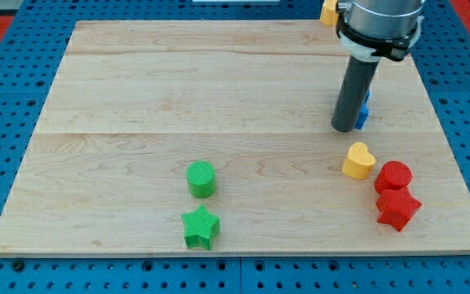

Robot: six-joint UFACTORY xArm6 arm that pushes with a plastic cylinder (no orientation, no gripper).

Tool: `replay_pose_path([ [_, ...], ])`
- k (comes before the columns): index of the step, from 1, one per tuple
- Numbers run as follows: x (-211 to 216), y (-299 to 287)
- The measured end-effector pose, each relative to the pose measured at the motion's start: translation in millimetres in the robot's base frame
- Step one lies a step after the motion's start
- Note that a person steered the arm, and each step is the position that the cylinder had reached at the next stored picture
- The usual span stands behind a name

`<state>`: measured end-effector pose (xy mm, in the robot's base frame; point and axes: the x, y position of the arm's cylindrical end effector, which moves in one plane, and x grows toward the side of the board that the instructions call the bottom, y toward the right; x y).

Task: Push the blue blocks slightly up

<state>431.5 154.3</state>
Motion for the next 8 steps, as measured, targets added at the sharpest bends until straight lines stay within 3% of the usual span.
replay_pose_path([
  [4, 6, 64],
  [8, -25, 43],
])
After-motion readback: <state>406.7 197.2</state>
